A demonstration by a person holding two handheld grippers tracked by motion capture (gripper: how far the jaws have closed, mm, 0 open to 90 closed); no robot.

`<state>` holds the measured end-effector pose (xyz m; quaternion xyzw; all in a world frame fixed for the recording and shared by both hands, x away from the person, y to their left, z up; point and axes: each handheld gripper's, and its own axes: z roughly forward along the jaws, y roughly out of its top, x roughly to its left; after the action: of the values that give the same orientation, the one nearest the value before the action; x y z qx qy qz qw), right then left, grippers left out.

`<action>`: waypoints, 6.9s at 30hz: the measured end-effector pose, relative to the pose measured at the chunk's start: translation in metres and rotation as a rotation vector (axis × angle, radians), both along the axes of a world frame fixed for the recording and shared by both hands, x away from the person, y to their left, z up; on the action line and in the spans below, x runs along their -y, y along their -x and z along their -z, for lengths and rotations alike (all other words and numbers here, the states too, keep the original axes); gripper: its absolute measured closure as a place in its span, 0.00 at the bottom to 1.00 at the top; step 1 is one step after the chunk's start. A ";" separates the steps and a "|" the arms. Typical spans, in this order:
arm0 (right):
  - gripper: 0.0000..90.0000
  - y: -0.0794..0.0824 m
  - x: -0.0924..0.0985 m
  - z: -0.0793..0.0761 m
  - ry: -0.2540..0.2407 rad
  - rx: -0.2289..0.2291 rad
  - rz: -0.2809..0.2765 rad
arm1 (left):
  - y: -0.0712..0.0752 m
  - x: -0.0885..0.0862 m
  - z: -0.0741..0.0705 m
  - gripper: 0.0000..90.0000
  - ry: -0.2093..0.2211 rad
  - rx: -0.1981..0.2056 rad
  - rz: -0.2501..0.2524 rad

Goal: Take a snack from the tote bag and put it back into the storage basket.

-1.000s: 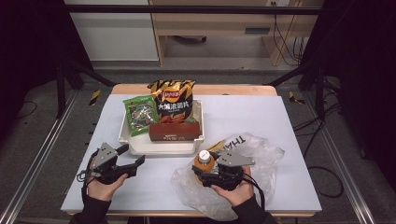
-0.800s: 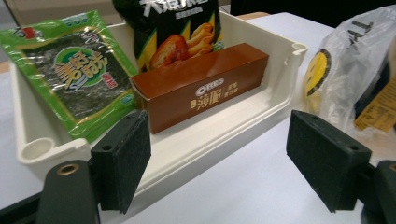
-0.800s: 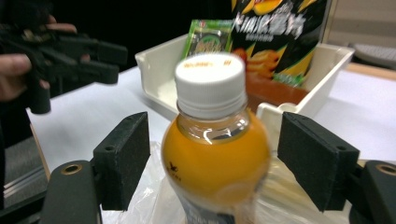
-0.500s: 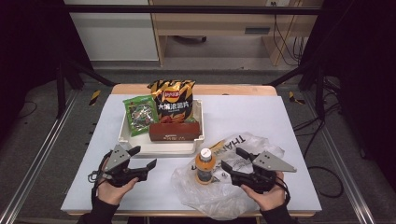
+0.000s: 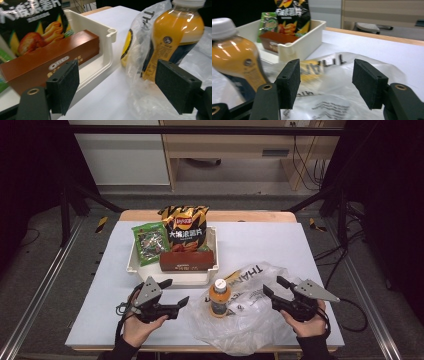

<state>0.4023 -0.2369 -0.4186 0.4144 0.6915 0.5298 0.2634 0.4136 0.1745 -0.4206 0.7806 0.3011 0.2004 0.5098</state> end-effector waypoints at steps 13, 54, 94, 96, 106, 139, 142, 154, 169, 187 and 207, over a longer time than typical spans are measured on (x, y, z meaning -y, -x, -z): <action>0.38 -0.002 0.022 0.003 -0.001 -0.001 0.064 | 0.004 0.034 -0.010 0.18 0.022 0.029 0.062; 0.34 -0.002 0.035 0.007 -0.016 -0.011 0.090 | -0.006 0.099 0.002 0.33 0.008 -0.017 0.128; 0.33 -0.001 0.041 0.005 -0.024 0.000 0.115 | -0.017 -0.017 -0.072 0.33 0.092 0.052 -0.140; 0.33 -0.001 0.041 0.005 -0.023 0.001 0.116 | -0.020 -0.023 -0.070 0.33 0.077 0.054 -0.159; 0.32 -0.001 0.042 0.005 -0.021 -0.002 0.122 | -0.032 -0.045 -0.067 0.33 0.061 0.057 -0.217; 0.29 -0.003 0.042 0.008 -0.017 -0.005 0.130 | -0.087 -0.089 -0.038 0.33 0.035 0.030 -0.364; 0.29 -0.003 0.043 0.008 -0.017 -0.007 0.130 | -0.091 -0.090 -0.035 0.33 0.034 0.027 -0.369; 0.29 -0.003 0.043 0.008 -0.013 -0.006 0.129 | -0.097 -0.092 -0.022 0.33 0.025 0.013 -0.378; 0.29 -0.003 0.042 0.009 -0.010 -0.004 0.128 | -0.101 -0.096 -0.009 0.33 -0.014 -0.018 -0.391; 0.28 -0.003 0.043 0.008 -0.013 -0.004 0.132 | -0.094 -0.098 -0.003 0.25 0.036 -0.011 -0.379; 0.27 -0.001 0.049 0.006 -0.010 0.002 0.151 | -0.042 -0.114 -0.006 0.16 0.059 0.039 -0.359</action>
<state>0.4038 -0.2856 -0.4251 0.4661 0.6555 0.5123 0.3011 0.4555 0.2885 -0.4145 0.6950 0.4311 0.2943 0.4944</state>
